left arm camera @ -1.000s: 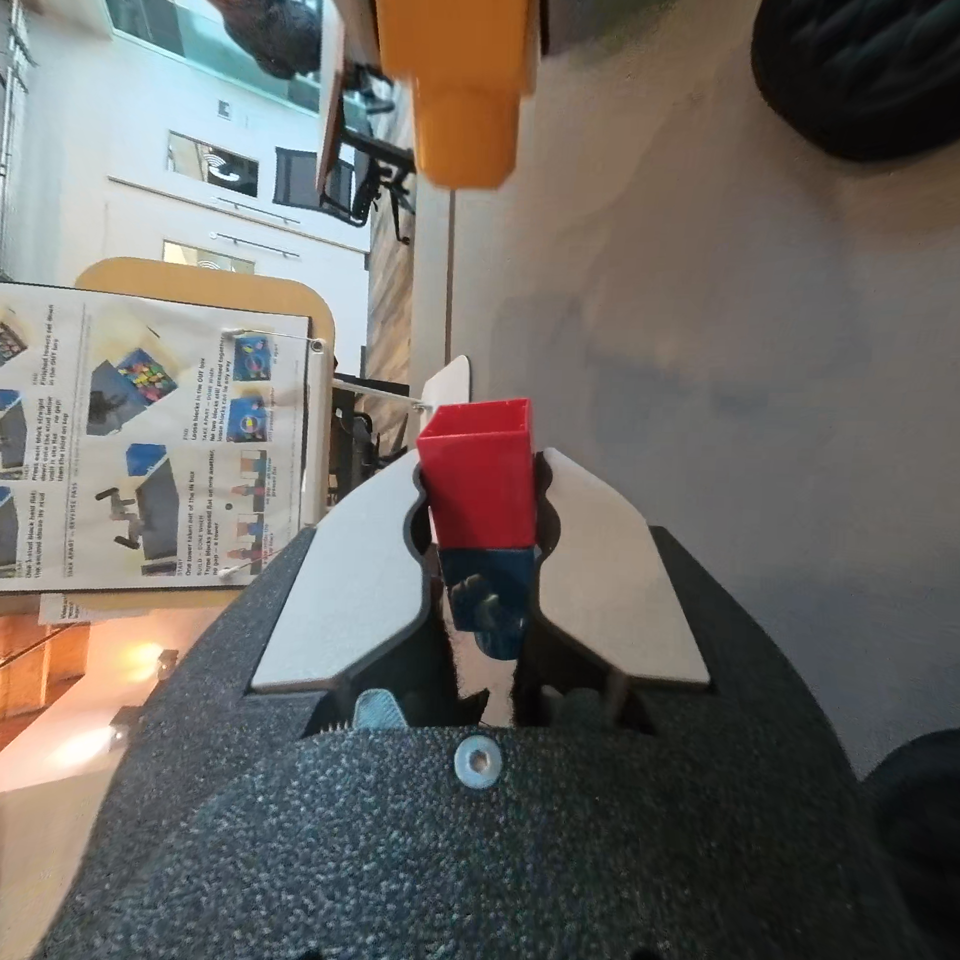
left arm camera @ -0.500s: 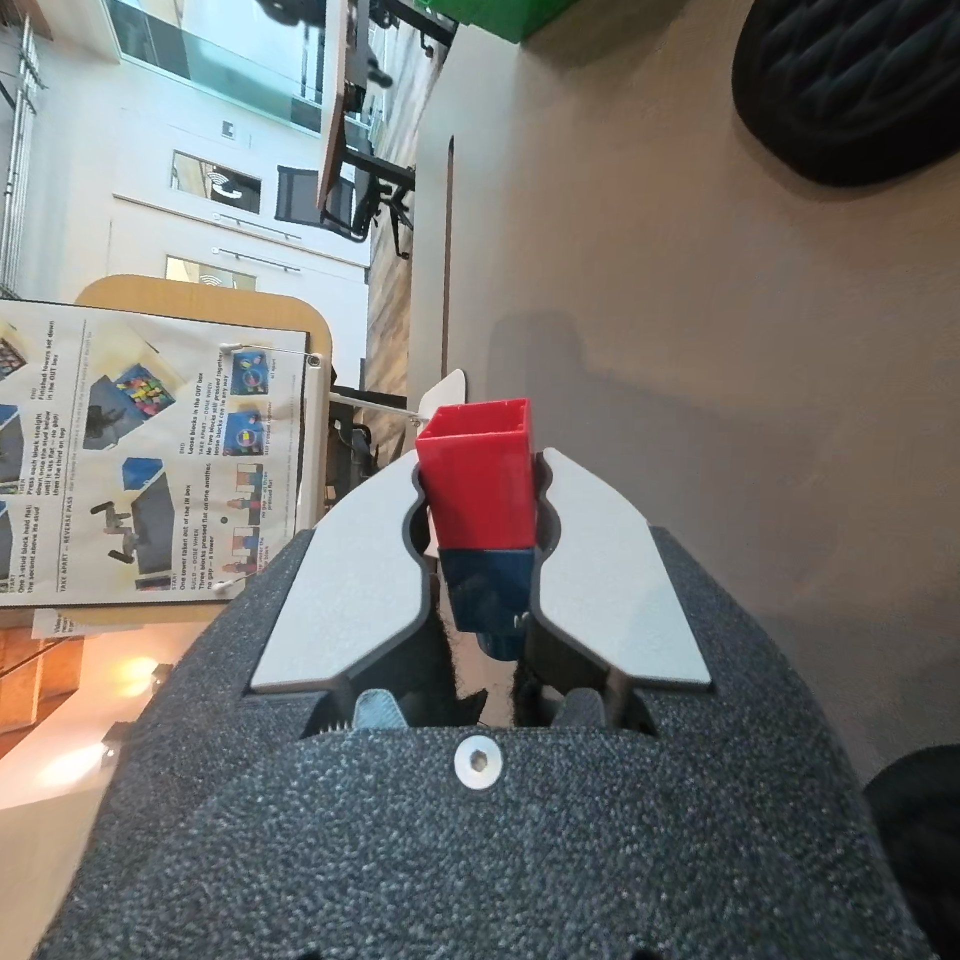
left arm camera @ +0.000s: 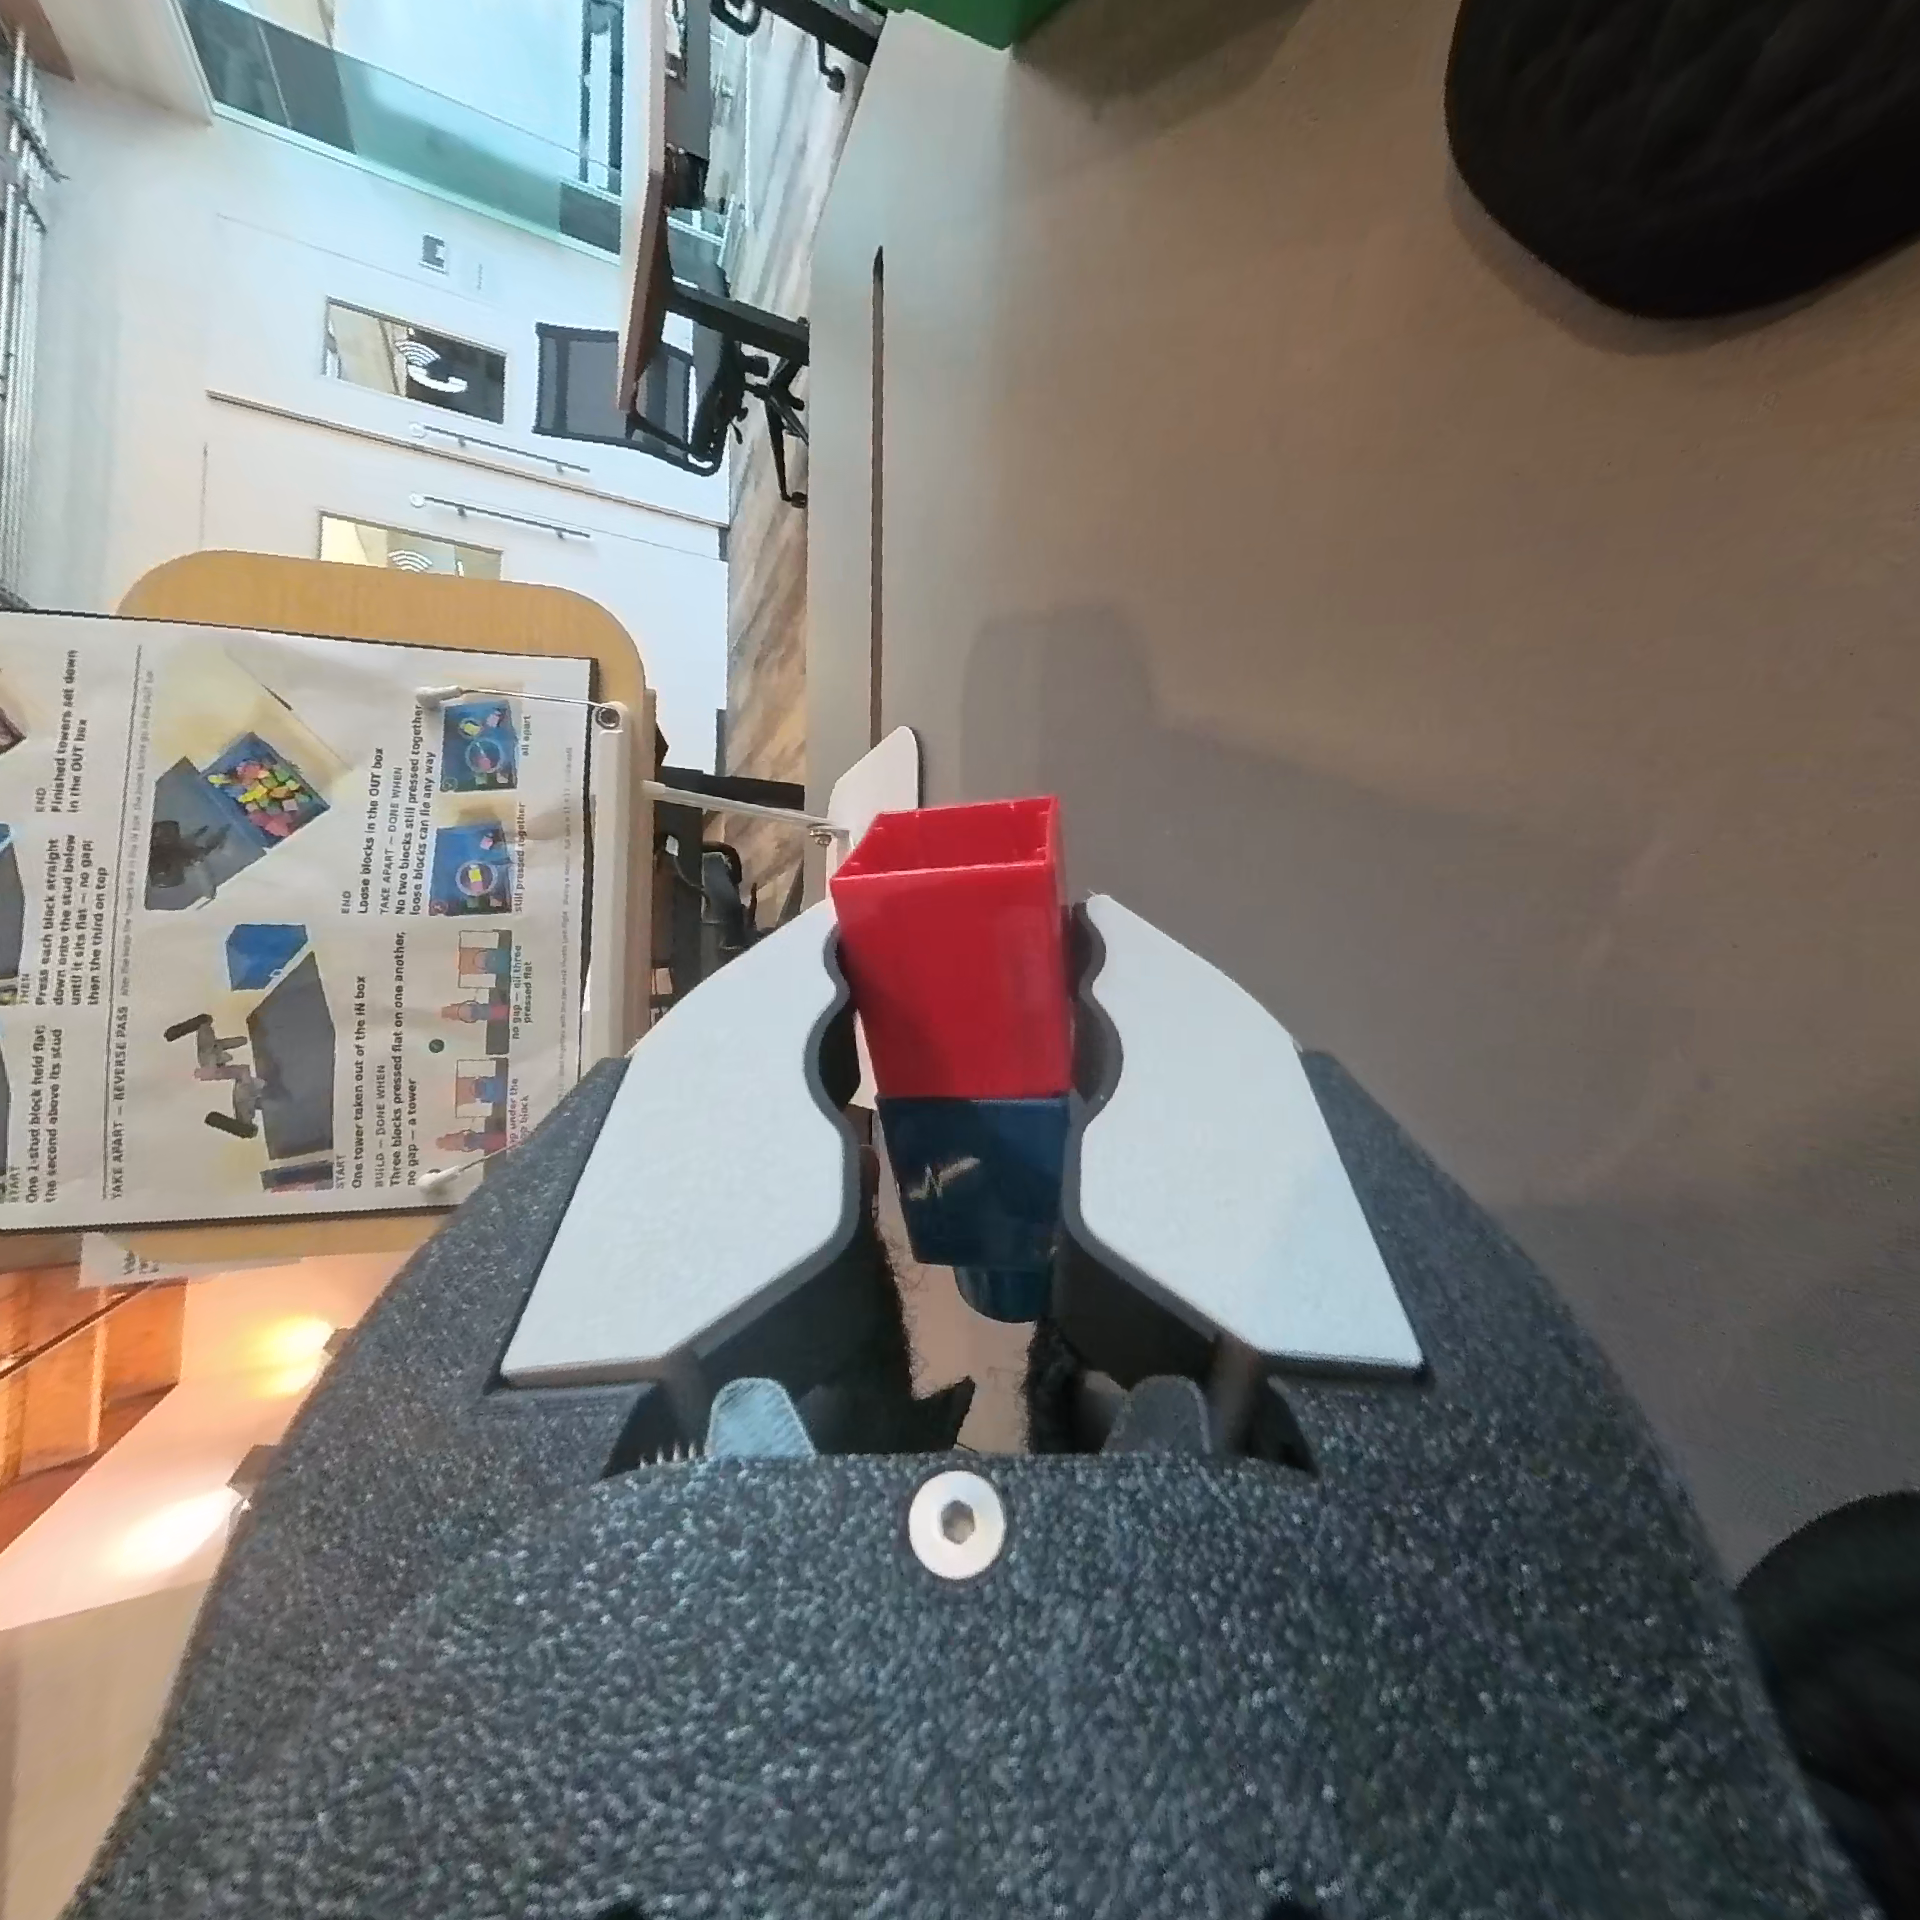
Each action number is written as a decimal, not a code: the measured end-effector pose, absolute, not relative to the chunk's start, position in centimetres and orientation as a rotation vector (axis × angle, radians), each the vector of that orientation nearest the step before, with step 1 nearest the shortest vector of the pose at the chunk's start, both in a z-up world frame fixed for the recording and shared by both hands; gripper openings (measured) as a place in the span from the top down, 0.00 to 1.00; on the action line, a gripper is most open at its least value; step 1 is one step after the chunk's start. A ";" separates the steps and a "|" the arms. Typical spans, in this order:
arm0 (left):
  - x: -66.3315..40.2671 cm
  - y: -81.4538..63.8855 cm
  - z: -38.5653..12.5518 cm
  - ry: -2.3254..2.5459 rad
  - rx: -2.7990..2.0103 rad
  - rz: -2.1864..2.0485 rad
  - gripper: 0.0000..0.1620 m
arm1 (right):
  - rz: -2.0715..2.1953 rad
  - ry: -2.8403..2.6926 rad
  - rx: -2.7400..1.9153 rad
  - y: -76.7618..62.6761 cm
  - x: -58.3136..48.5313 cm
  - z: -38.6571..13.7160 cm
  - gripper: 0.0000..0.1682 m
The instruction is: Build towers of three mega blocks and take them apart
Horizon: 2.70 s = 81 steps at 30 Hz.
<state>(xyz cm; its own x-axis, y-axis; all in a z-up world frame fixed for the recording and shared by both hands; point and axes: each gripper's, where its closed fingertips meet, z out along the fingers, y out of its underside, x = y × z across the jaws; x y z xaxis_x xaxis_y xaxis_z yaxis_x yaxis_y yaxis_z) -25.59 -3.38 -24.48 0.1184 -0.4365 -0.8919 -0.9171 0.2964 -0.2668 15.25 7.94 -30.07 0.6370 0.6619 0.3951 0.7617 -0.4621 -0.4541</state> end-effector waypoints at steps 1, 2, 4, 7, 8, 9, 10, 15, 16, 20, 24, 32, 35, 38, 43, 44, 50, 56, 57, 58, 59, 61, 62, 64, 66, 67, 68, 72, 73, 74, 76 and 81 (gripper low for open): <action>-25.6 -3.4 -24.5 1.493 -1.310 0.564 0.77 | -0.220 -1.107 -2.261 8.0 15.3 -30.1 0.74; -25.6 -3.3 -24.4 1.492 -1.310 0.563 0.77 | -0.229 -1.109 -2.274 8.0 15.4 -30.2 0.71; -25.5 -3.4 -24.5 1.492 -1.309 0.559 0.77 | -0.273 -1.101 -2.281 8.0 15.7 -29.8 0.68; -25.4 -3.4 -24.5 1.489 -1.308 0.550 0.77 | -0.316 -1.106 -2.181 7.8 14.6 -27.7 0.65; -25.4 -3.4 -24.5 1.487 -1.307 0.550 0.77 | -0.304 -1.129 -2.117 7.6 13.4 -26.6 0.64; -25.4 -3.4 -24.4 1.483 -1.306 0.548 0.77 | -0.275 -1.165 -2.039 7.1 11.7 -25.5 0.63; -25.3 -3.4 -24.3 1.477 -1.305 0.540 0.77 | -0.228 -1.204 -1.951 6.4 9.6 -24.3 0.63; -24.8 -3.5 -23.2 1.424 -1.266 0.527 0.77 | 0.253 -1.242 -1.521 0.3 -4.4 -17.8 0.66; -24.7 -3.4 -22.9 1.405 -1.248 0.541 0.77 | 0.367 -1.241 -1.462 -1.2 -7.1 -17.1 0.65; -24.5 -3.1 -21.0 1.308 -1.165 0.618 0.77 | 0.590 -1.235 -1.369 -4.1 -15.6 -17.2 0.60; -24.5 -3.1 -19.8 1.242 -1.103 0.696 0.77 | 0.761 -1.224 -1.427 -4.9 -21.5 -19.2 0.56; -24.3 -3.1 -20.5 1.267 -1.103 0.726 0.77 | 0.834 -1.201 -1.481 -4.7 -24.8 -20.2 0.69; -24.3 -3.1 -20.6 1.272 -1.099 0.736 0.77 | 0.795 -1.221 -1.459 -4.8 -25.1 -20.5 0.77; -24.2 -3.0 -20.8 1.274 -1.085 0.749 0.77 | 0.781 -1.231 -1.452 -4.7 -24.9 -20.7 0.78; -24.5 -2.6 -20.3 1.205 -1.090 0.723 0.66 | 0.775 -1.208 -1.428 -4.5 -23.6 -20.1 0.79; -24.7 -2.5 -20.1 1.189 -1.092 0.717 0.63 | 0.781 -1.197 -1.424 -4.4 -23.2 -19.8 0.79; -25.2 -1.9 -20.6 1.198 -1.096 0.785 0.62 | 0.773 -1.181 -1.406 -4.7 -22.1 -19.0 0.79; -24.8 -1.8 -21.2 1.236 -1.068 0.832 0.75 | 0.775 -1.169 -1.391 -5.1 -22.1 -19.0 0.79; -24.8 -1.9 -21.2 1.237 -1.062 0.832 0.75 | 0.771 -1.172 -1.393 -5.1 -22.0 -19.0 0.79; -24.8 -1.9 -21.1 1.237 -1.061 0.832 0.75 | 0.769 -1.170 -1.391 -5.2 -22.0 -19.0 0.79; -24.8 -2.0 -21.0 1.233 -1.057 0.832 0.76 | 0.768 -1.166 -1.386 -5.3 -22.0 -19.0 0.80; -24.8 -2.1 -20.9 1.230 -1.055 0.834 0.76 | 0.752 -1.166 -1.383 -5.3 -21.9 -18.9 0.80; -24.8 -2.1 -20.7 1.227 -1.050 0.840 0.77 | 0.749 -1.163 -1.380 -5.4 -21.9 -18.9 0.80; -24.8 -2.3 -20.5 1.224 -1.039 0.846 0.77 | 0.749 -1.160 -1.374 -5.5 -21.7 -18.8 0.80; -24.6 -2.4 -20.4 1.220 -1.037 0.832 0.77 | 0.753 -1.157 -1.375 -5.6 -21.5 -18.7 0.80; -24.6 -2.5 -20.4 1.219 -1.038 0.827 0.77 | 0.748 -1.158 -1.376 -5.7 -21.4 -18.7 0.80; -24.6 -2.5 -20.3 1.220 -1.034 0.830 0.77 | 0.744 -1.157 -1.377 -5.7 -21.3 -18.7 0.80; -27.2 -1.5 -20.3 1.187 -1.090 0.943 0.77 | 0.732 -1.092 -1.363 -5.6 -19.5 -17.8 0.80; -27.9 -1.3 -20.1 1.166 -1.100 0.930 0.77 | 0.734 -1.070 -1.363 -5.6 -18.6 -17.4 0.80; -28.4 -1.3 -19.9 1.141 -1.124 0.899 0.77 | 0.730 -1.046 -1.365 -5.4 -17.7 -17.2 0.80; -28.7 -1.4 -19.2 1.102 -1.137 0.855 0.77 | 0.681 -1.008 -1.380 -4.8 -15.5 -16.8 0.80; -28.1 -1.5 -19.5 1.125 -1.122 0.869 0.77 | 0.407 -0.873 -1.440 -1.8 -6.9 -14.8 0.80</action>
